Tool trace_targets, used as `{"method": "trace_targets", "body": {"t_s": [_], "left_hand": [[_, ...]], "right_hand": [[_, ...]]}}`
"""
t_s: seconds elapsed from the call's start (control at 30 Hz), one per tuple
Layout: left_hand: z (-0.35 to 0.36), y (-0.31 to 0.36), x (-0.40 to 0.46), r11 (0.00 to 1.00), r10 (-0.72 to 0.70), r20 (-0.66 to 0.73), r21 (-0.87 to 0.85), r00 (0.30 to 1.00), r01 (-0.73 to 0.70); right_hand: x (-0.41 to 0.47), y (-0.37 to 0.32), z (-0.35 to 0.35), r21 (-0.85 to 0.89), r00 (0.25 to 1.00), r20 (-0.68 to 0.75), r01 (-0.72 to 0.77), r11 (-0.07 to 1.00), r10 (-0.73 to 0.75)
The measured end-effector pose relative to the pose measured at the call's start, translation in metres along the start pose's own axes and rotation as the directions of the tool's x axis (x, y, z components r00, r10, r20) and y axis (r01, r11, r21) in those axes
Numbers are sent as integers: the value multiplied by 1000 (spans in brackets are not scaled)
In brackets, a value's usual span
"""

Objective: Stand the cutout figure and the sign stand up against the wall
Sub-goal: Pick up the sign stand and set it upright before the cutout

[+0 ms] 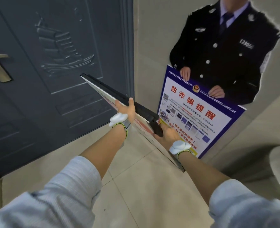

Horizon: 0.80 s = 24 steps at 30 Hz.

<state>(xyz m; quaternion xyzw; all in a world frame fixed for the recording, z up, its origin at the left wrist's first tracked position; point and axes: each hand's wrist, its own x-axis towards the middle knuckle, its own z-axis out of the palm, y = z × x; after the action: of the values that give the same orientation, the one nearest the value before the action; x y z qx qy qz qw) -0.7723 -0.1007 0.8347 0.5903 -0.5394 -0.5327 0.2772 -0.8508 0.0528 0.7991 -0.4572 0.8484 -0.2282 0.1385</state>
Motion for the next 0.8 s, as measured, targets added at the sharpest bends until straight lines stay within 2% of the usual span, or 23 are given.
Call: {"method": "trace_targets", "body": {"t_s": [0.07,0.13,0.27,0.37,0.47,0.63,0.8], "left_hand": [[6,8,-5,994,77,72,71,994,-82],[19,14,-5,983,149,80,96,986,-156],[40,25,-3,915,299,168,228,939,-332],[53,32,2,776,426,271,381,863,-503],[65,40,8,623,538,336,459,773,-633],[95,64,25,401,619,492,473,612,-785],[135,87,41,299,672,555,403,491,-865]], "right_hand": [[4,9,-10,24,999,-30,-24,999,24],[8,23,-21,33,997,-58,-51,998,53],[13,45,-40,45,988,-114,-97,994,101],[17,63,-52,45,976,-150,-151,988,156],[24,78,-62,71,959,-184,-206,976,216],[36,105,-80,90,933,-217,-273,958,287],[53,130,-98,153,884,-271,-351,924,381]]}}
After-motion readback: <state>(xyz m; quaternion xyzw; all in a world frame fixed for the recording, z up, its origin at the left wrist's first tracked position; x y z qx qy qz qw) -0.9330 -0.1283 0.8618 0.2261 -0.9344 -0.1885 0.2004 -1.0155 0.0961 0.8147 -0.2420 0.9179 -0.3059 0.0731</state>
